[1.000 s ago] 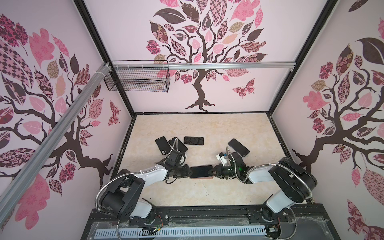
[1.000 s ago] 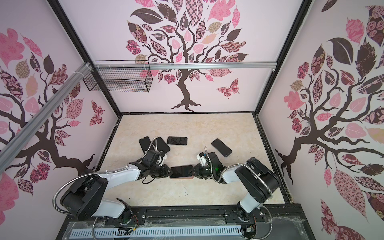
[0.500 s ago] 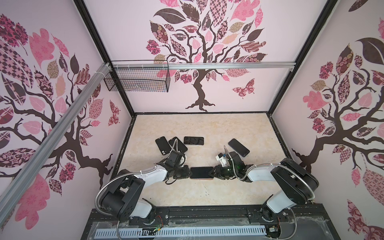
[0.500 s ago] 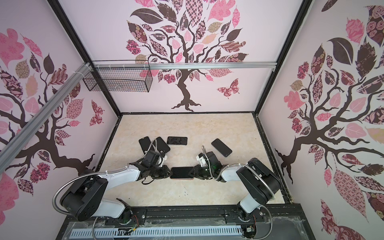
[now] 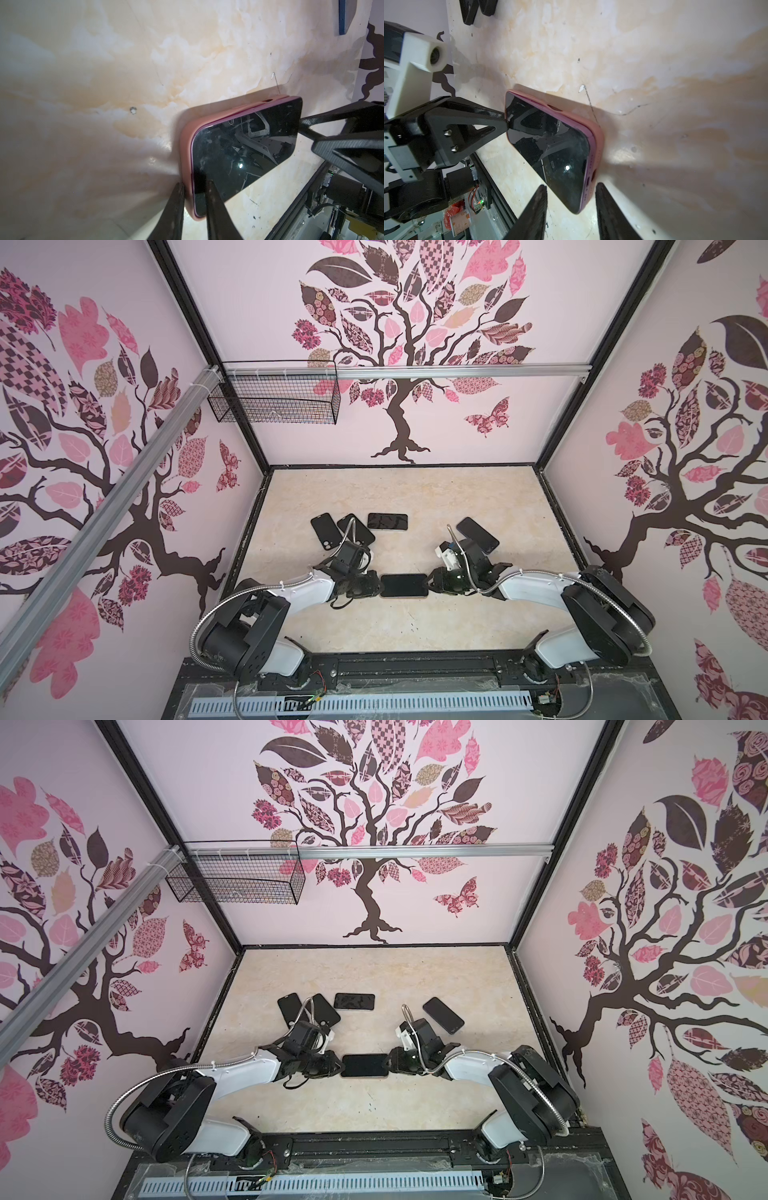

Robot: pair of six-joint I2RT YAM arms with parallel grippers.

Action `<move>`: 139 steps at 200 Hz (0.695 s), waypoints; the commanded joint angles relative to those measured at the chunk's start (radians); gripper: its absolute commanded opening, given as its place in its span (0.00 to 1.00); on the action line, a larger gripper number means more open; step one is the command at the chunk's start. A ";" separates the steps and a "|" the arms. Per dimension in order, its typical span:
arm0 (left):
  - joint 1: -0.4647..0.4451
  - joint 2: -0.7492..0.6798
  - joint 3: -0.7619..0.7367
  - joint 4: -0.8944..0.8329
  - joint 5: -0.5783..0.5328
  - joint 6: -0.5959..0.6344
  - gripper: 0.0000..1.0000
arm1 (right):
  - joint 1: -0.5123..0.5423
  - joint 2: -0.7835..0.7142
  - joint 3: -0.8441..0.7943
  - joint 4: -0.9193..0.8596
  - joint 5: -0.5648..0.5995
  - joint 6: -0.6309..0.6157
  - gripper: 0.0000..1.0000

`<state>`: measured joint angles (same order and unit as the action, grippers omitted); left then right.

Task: Put the phone into the phone case
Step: 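Push the phone down flat into the pink case with both grippers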

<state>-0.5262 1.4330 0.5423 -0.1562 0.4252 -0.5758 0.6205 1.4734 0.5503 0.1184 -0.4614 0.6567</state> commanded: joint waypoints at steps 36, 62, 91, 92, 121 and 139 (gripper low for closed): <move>-0.006 -0.013 -0.011 -0.002 0.056 0.014 0.23 | 0.002 -0.043 0.021 -0.082 0.052 -0.060 0.38; -0.009 -0.008 -0.008 0.002 0.081 0.011 0.23 | 0.001 -0.035 0.015 -0.082 0.041 -0.072 0.34; -0.020 0.012 -0.001 0.008 0.102 0.013 0.23 | 0.002 -0.024 0.014 -0.081 0.033 -0.079 0.25; -0.021 0.012 0.000 0.009 0.102 0.012 0.23 | 0.002 -0.024 0.014 -0.080 0.033 -0.080 0.25; -0.038 0.032 0.008 0.008 0.103 0.015 0.21 | 0.002 -0.014 0.018 -0.085 0.027 -0.086 0.20; -0.047 0.034 0.008 0.008 0.088 0.010 0.21 | 0.002 -0.007 0.019 -0.085 0.019 -0.092 0.16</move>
<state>-0.5571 1.4548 0.5426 -0.1635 0.5064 -0.5755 0.6205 1.4696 0.5507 0.0425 -0.4309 0.5877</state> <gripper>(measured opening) 0.210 0.188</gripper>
